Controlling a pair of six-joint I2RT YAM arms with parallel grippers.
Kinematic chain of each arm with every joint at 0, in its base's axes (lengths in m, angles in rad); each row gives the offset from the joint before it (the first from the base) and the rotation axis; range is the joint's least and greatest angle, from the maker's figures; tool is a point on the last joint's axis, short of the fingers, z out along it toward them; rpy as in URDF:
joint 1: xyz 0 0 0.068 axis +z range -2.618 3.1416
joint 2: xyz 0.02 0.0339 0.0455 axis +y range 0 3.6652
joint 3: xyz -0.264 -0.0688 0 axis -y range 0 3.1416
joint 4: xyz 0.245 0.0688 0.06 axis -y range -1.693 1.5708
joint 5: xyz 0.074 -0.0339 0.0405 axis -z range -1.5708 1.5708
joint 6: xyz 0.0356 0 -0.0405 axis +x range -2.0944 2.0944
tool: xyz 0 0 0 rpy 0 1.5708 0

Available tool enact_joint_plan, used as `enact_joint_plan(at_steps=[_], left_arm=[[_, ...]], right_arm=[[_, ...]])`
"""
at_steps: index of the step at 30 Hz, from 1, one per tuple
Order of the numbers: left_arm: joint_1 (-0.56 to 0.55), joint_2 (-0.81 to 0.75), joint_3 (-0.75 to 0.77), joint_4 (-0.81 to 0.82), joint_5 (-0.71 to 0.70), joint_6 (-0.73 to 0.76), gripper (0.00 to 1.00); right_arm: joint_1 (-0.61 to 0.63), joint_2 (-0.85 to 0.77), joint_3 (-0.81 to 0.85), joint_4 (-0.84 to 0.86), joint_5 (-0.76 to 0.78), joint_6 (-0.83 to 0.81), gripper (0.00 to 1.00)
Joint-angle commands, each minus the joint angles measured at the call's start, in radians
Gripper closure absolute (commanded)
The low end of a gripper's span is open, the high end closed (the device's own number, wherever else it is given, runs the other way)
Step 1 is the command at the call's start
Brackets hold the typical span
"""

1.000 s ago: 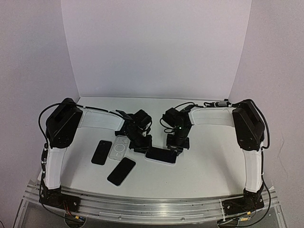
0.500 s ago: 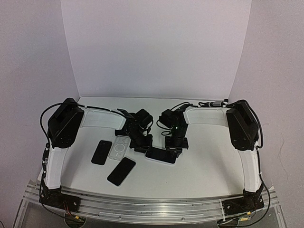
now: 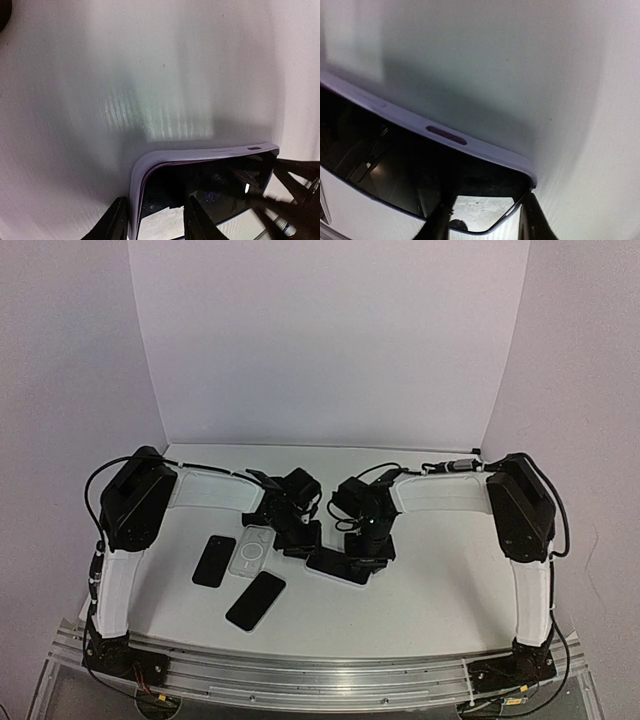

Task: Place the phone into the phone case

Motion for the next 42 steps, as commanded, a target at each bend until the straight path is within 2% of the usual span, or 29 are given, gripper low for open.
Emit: enact_joint_plan(at_steps=[1, 5, 8, 11, 14, 16, 19, 24, 27, 34, 38, 42], left_arm=[[0.006, 0.099, -0.056, 0.007, -0.093, 0.018, 0.59], [0.008, 0.076, -0.013, 0.025, -0.115, 0.040, 0.40], [0.013, 0.062, 0.034, 0.023, -0.135, 0.059, 0.25], [0.015, 0.041, 0.072, 0.006, -0.162, 0.072, 0.14], [0.016, 0.007, 0.092, -0.010, -0.201, 0.080, 0.01], [0.017, -0.027, 0.096, -0.019, -0.214, 0.082, 0.00], [0.016, -0.113, 0.071, -0.024, -0.269, 0.081, 0.00], [0.016, -0.369, -0.107, 0.036, -0.329, 0.059, 0.00], [0.016, -0.535, -0.240, 0.051, -0.385, 0.023, 0.00], [0.018, -0.797, -0.502, -0.005, -0.482, -0.103, 0.01], [0.018, -0.878, -0.590, -0.012, -0.486, -0.158, 0.00], [0.018, -0.908, -0.613, -0.027, -0.491, -0.182, 0.00]], right_arm=[[0.064, -0.080, -0.064, 0.109, -0.011, -0.138, 0.46], [0.063, -0.164, -0.103, 0.111, 0.107, -0.330, 0.33], [0.063, -0.214, -0.144, 0.118, 0.188, -0.451, 0.29], [0.063, -0.272, -0.176, 0.137, 0.190, -0.520, 0.26], [0.062, -0.323, -0.226, 0.195, 0.086, -0.638, 0.19], [0.062, -0.338, -0.260, 0.236, 0.015, -0.744, 0.13], [0.063, -0.329, -0.278, 0.275, -0.060, -0.886, 0.11], [0.063, -0.258, -0.223, 0.290, -0.085, -1.029, 0.09], [0.064, -0.183, -0.166, 0.291, -0.052, -1.065, 0.08], [0.066, -0.001, -0.029, 0.304, 0.080, -1.115, 0.06], [0.066, 0.051, 0.004, 0.345, 0.121, -1.088, 0.06], [0.055, 0.104, 0.037, 0.370, 0.166, -1.031, 0.06]])
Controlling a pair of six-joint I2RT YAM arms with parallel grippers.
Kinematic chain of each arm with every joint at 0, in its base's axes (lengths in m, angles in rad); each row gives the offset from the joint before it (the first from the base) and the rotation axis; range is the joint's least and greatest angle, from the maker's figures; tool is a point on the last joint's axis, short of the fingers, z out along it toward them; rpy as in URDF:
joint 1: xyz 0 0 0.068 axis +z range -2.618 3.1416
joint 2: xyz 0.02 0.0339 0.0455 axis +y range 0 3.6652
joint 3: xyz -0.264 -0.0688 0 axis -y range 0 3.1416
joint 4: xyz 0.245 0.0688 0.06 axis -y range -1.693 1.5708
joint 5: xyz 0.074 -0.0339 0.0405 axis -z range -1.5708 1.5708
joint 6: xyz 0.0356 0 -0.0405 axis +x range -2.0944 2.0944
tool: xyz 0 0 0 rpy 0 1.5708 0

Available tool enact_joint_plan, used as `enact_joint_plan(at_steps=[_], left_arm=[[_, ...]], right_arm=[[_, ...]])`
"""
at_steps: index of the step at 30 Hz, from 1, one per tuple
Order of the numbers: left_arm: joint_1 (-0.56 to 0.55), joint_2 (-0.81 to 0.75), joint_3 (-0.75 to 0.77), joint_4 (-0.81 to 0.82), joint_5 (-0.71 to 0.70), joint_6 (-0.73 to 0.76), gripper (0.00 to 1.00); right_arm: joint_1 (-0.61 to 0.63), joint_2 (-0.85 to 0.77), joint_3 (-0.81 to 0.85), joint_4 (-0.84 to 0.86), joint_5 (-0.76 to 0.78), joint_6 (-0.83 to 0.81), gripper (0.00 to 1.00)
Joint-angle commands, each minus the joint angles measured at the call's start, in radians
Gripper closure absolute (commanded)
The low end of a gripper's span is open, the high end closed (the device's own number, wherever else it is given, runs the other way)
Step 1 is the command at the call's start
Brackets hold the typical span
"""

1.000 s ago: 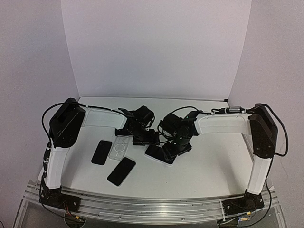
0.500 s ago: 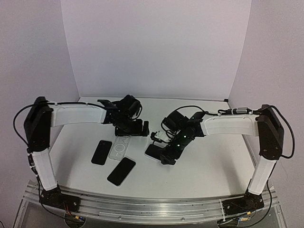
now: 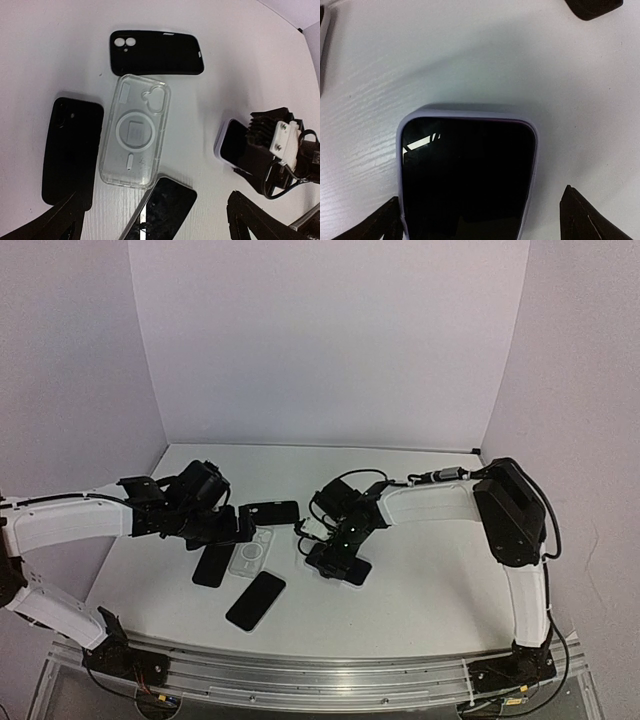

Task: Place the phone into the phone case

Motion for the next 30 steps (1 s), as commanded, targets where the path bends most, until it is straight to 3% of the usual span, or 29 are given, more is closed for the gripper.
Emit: enact_joint_plan(at_steps=[1, 13, 25, 30], left_arm=[[0.003, -0.057, -0.008, -0.022, -0.041, -0.059, 0.01], [0.003, -0.066, 0.011, -0.078, -0.100, -0.071, 0.00], [0.004, 0.009, 0.059, -0.087, -0.135, -0.063, 0.00], [0.004, 0.018, 0.059, -0.092, -0.137, -0.085, 0.00]], right_arm=[[-0.015, 0.073, 0.046, 0.036, 0.075, 0.066, 0.07], [-0.204, -0.011, -0.106, 0.013, -0.036, 0.359, 0.29], [-0.416, -0.041, -0.165, 0.013, 0.181, 0.439, 0.38], [-0.510, -0.032, -0.129, 0.007, 0.176, 0.523, 0.41]])
